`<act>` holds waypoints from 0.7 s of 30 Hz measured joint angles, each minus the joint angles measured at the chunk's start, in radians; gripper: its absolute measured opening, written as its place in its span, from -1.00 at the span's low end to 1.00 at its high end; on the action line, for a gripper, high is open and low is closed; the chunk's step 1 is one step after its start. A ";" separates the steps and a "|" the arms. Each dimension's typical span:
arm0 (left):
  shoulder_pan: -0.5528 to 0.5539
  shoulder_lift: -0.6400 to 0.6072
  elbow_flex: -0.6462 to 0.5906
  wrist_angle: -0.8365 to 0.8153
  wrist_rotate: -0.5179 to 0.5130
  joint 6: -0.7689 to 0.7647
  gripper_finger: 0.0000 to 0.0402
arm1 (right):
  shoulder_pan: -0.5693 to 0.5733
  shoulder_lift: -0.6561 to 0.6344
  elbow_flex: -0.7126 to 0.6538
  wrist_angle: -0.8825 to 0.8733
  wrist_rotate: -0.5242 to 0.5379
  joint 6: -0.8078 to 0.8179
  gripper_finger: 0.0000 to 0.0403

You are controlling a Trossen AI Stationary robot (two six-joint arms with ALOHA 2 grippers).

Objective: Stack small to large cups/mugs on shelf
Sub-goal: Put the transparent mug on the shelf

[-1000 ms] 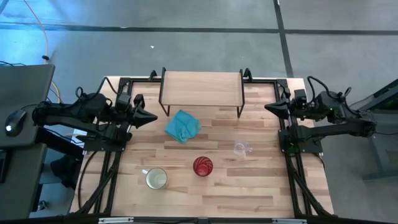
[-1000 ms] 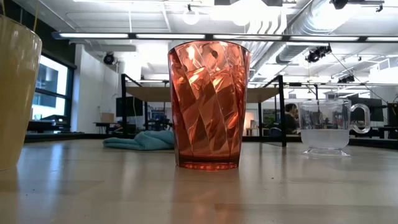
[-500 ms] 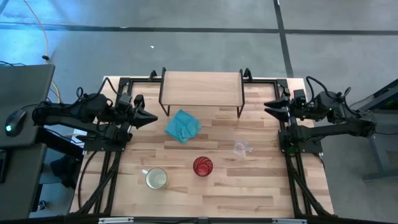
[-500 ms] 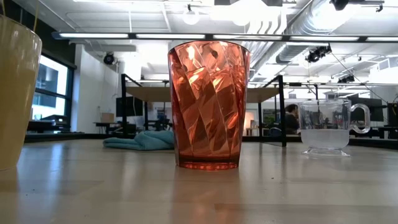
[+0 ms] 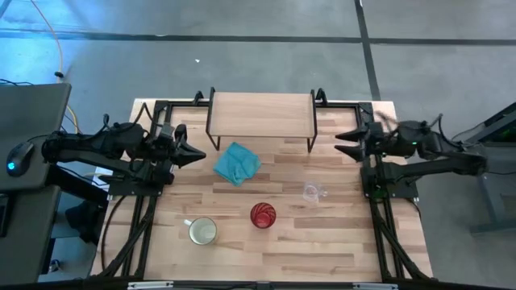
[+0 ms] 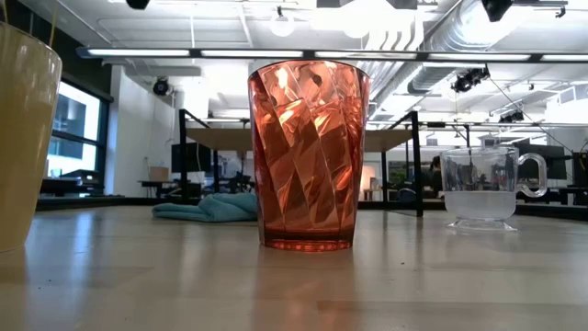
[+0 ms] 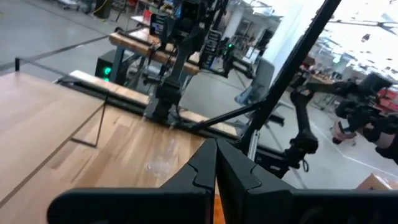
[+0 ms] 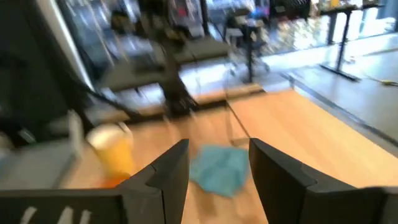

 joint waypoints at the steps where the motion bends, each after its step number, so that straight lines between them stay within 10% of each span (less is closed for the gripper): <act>1: 0.000 0.001 0.000 0.000 -0.001 -0.004 -1.00 | 0.000 0.013 0.000 -0.019 0.017 -0.024 -0.21; 11: 0.000 0.000 0.000 0.000 -0.045 -0.004 -1.00 | 0.000 0.111 0.037 0.047 0.049 -0.077 -0.22; 21: 0.000 0.048 0.000 -0.008 -0.065 0.012 -1.00 | 0.004 0.309 0.391 -0.357 -0.028 0.013 -0.22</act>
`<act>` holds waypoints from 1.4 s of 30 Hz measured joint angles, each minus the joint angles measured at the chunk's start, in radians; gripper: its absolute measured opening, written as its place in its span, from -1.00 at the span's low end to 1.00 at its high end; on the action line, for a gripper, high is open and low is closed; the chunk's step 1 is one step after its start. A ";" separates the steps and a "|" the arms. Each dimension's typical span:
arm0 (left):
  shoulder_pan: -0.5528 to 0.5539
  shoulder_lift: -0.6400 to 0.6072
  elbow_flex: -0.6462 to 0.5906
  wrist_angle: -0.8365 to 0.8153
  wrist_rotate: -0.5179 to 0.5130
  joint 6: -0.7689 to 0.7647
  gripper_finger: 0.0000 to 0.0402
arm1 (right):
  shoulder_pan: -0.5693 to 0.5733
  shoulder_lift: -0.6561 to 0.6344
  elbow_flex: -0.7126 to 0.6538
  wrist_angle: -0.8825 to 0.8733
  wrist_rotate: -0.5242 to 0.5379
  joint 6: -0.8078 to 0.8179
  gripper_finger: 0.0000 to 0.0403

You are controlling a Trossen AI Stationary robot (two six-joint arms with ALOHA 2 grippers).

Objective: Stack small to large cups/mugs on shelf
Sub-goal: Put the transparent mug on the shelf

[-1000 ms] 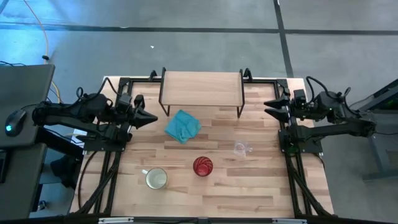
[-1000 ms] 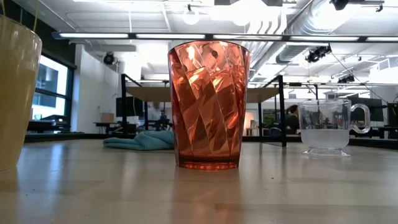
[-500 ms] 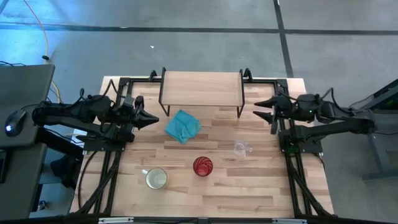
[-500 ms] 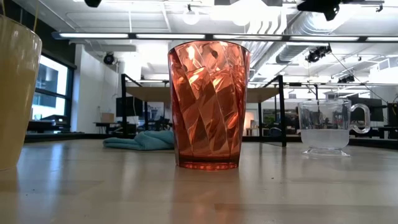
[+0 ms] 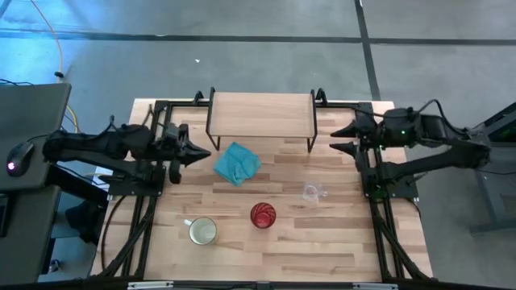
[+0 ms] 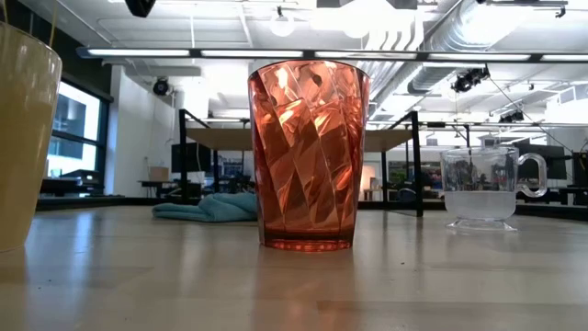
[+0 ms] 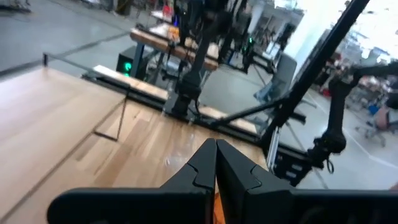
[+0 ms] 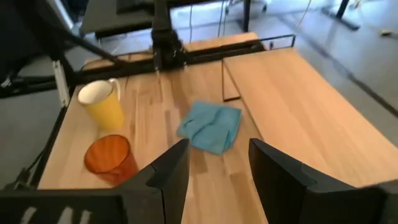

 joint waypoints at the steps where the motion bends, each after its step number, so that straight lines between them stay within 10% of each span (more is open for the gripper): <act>1: 0.000 0.012 0.000 0.000 0.003 0.000 -1.00 | 0.006 0.026 0.033 -0.022 -0.002 -0.002 -0.22; 22: 0.000 0.194 0.360 -0.364 -0.054 0.217 -1.00 | 0.042 0.384 0.312 -0.545 -0.027 0.199 -0.22; 42: 0.000 0.148 0.287 -0.368 -0.084 0.193 -1.00 | 0.144 0.404 -0.070 -0.388 -0.057 0.444 -0.22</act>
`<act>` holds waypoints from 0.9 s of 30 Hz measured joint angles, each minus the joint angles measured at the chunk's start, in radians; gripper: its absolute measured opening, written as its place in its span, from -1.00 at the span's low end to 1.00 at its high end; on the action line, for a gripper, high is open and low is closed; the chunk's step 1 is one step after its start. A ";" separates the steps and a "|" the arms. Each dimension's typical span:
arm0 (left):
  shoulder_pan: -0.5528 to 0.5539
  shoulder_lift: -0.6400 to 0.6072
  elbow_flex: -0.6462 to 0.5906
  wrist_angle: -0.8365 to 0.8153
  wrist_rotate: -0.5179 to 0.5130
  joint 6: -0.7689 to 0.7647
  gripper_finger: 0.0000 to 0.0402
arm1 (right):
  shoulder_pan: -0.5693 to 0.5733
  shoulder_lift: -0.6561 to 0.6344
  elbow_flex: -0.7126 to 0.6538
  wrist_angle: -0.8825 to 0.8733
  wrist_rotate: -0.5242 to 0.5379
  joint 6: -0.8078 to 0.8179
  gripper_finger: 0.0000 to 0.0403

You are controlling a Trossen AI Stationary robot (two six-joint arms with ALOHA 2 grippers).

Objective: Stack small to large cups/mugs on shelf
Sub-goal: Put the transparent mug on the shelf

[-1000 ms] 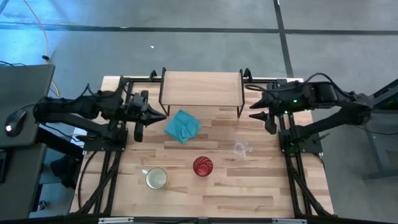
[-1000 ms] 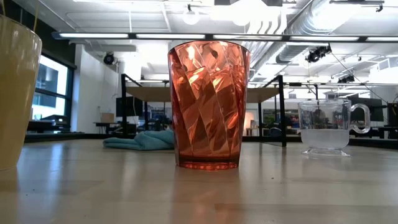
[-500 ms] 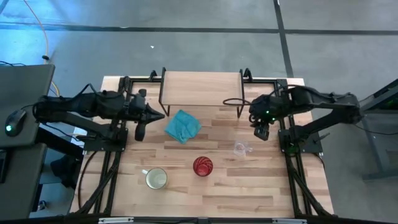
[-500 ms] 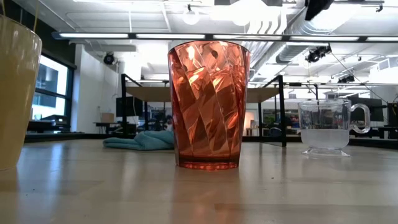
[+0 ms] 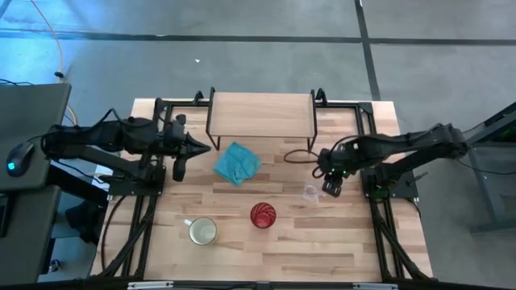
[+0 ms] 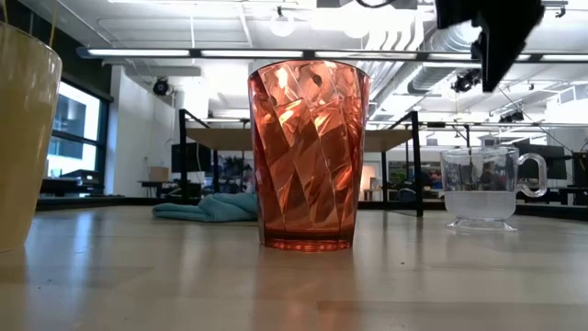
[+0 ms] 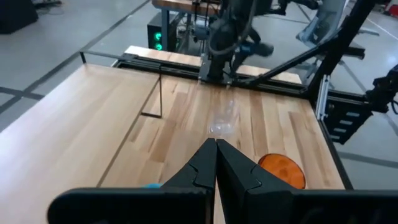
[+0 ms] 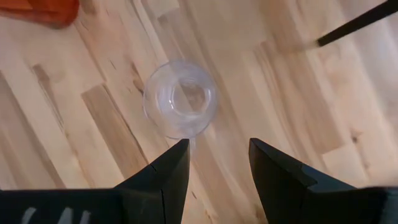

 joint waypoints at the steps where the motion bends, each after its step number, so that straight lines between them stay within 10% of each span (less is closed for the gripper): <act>1: 0.000 -0.005 0.000 0.003 -0.003 0.000 -1.00 | 0.005 0.000 -0.017 0.014 0.000 0.012 -0.22; 27: 0.000 -0.043 0.000 0.003 -0.012 -0.026 -1.00 | 0.013 0.022 -0.142 0.135 0.028 0.206 -0.22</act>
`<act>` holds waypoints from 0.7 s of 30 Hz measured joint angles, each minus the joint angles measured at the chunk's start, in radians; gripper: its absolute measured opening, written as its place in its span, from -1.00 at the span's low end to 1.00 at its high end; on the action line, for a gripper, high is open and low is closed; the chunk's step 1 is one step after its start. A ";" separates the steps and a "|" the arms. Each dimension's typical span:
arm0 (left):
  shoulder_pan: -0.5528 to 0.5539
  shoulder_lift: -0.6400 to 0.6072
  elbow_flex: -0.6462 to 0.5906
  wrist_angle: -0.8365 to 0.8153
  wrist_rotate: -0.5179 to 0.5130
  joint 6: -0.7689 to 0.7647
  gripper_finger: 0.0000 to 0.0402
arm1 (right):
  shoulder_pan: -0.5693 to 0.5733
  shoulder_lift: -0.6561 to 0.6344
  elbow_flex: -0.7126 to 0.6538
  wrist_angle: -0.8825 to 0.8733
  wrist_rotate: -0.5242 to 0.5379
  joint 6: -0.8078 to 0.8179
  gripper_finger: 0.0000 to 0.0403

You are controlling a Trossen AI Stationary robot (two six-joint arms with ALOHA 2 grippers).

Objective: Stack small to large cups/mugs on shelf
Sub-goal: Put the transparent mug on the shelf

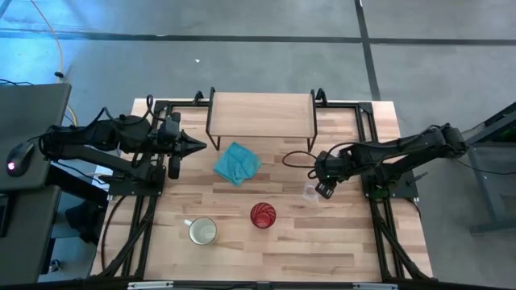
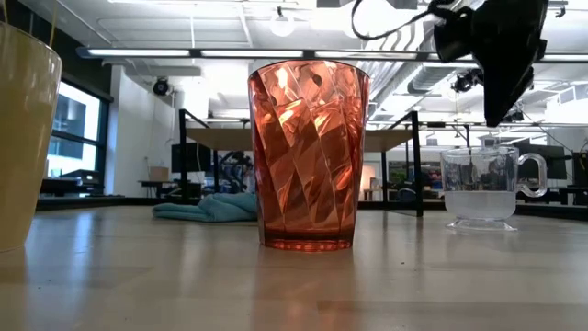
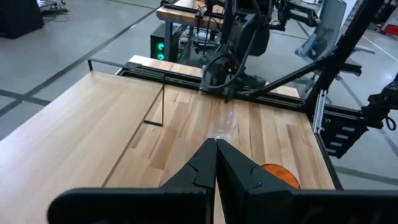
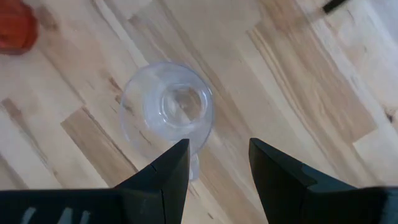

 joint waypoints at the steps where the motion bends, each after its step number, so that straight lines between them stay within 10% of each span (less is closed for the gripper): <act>1: 0.000 0.000 0.000 0.000 0.000 0.000 -1.00 | 0.000 0.010 0.000 -0.001 -0.003 0.015 -0.22; 21: 0.000 -0.035 0.000 0.000 -0.008 -0.027 -1.00 | 0.000 0.217 0.000 0.079 -0.048 0.022 -0.22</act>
